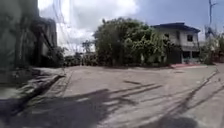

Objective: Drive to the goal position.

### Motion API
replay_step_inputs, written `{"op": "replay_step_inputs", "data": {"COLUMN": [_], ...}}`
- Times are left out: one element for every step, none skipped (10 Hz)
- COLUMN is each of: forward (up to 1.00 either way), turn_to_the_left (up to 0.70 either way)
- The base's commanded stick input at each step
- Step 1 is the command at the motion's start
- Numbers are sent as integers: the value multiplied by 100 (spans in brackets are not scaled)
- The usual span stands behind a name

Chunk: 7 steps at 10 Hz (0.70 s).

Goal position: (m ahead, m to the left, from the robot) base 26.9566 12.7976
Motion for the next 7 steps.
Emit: {"op": "replay_step_inputs", "data": {"forward": [100,100,100,100,100,100,100], "turn_to_the_left": [0,0,0,0,0,6,21]}}
